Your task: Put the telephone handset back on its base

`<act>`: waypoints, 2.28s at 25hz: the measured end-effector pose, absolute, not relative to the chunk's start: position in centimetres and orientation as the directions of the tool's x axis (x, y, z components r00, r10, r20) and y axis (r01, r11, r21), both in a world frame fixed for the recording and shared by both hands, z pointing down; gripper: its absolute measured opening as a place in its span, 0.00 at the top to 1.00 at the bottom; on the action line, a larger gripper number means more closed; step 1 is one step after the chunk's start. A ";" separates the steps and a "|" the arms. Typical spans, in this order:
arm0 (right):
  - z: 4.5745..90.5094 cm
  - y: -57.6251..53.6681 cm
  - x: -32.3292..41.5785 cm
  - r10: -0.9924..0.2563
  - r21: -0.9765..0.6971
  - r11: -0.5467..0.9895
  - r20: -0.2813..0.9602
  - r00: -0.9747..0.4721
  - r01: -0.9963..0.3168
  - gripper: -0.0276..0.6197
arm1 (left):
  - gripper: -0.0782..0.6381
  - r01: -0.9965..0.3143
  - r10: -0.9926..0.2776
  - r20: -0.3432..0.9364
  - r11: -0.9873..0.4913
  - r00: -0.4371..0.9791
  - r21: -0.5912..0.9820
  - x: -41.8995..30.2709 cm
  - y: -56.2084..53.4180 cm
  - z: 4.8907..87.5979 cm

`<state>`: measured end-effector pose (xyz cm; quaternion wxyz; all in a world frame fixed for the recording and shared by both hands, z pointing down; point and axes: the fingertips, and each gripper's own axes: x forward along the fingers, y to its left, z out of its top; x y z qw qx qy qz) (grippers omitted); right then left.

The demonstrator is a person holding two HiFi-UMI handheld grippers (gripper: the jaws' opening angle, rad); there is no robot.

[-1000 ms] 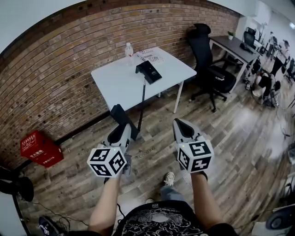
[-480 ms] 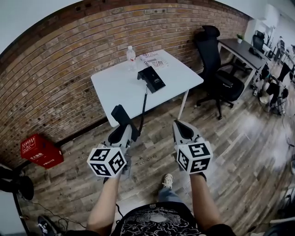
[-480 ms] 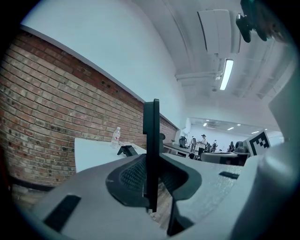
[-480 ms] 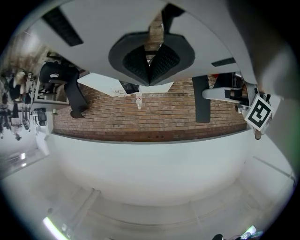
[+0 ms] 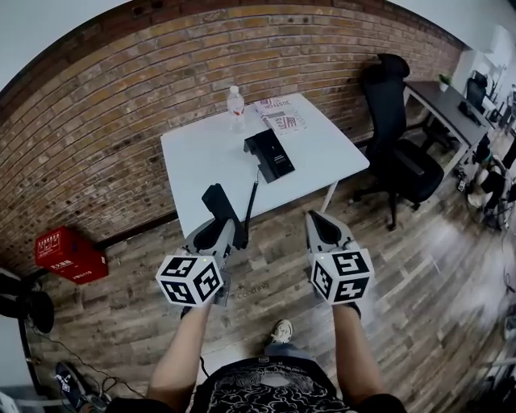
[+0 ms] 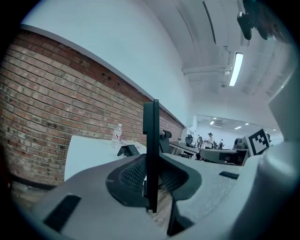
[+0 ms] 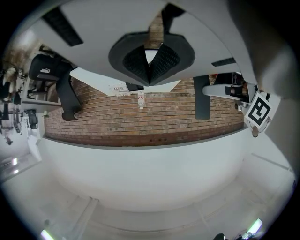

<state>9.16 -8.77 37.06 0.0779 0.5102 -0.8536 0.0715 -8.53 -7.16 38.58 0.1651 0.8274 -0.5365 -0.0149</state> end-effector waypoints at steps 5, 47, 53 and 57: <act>37.3 -12.1 10.6 -0.844 -0.048 0.496 0.208 -0.494 -0.867 0.95 | 0.78 -0.894 -0.900 0.170 -0.344 0.401 0.288 -7.1 -10.1 39.2; 39.2 -29.8 7.7 -0.830 -0.034 0.506 0.253 -0.498 -0.862 0.95 | 0.78 -0.669 -0.741 0.150 -0.475 0.655 0.572 -4.6 -30.4 45.2; 40.1 -31.7 7.2 -0.831 -0.028 0.494 0.278 -0.481 -0.869 0.95 | 0.78 -0.602 -0.687 0.150 -0.485 0.711 0.634 -4.1 -33.5 47.2; 40.6 -32.7 6.5 -0.827 -0.027 0.495 0.291 -0.481 -0.869 0.95 | 0.78 -0.541 -0.659 0.113 -0.494 0.744 0.681 -4.2 -35.3 48.3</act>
